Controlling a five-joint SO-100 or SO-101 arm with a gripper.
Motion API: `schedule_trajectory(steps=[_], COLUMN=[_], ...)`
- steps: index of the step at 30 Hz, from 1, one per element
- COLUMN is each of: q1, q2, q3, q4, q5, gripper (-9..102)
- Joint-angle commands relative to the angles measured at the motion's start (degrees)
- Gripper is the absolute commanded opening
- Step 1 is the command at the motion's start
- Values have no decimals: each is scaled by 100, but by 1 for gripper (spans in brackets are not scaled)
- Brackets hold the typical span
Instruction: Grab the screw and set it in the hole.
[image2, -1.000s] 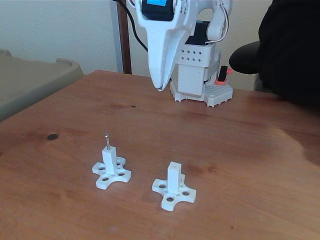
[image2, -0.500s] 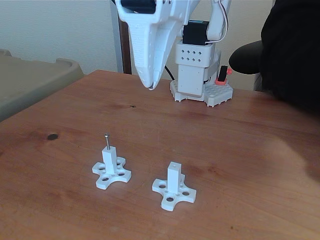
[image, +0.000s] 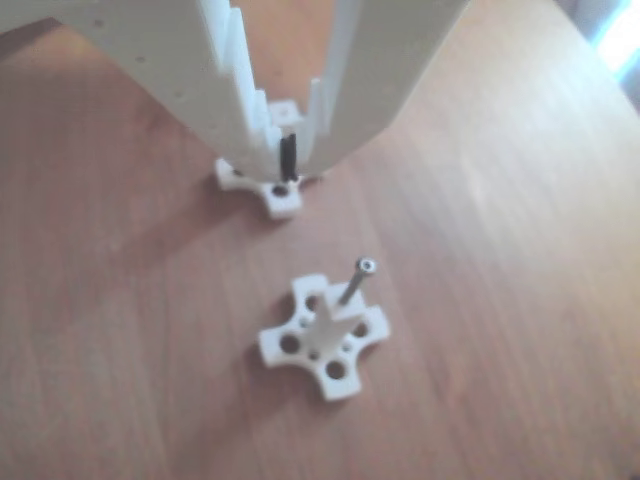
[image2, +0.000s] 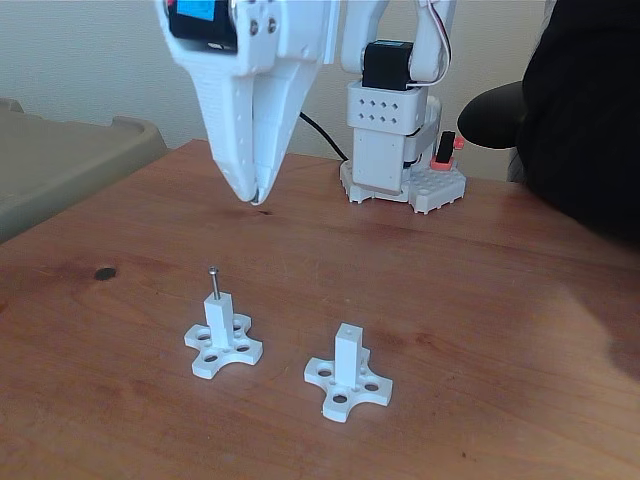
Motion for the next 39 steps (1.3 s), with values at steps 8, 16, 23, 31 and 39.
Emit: schedule_trajectory(steps=[8,16,23,31,39], q1=[53,88,176,185,149], q2=[-308,-571,-765,-1072,-1230], q3=[-817,-1063,-1116,-1310,-1591], q4=[9,299,299,272,308], q5=[62,149,158,149,158], gripper=[2,4,4,5,6])
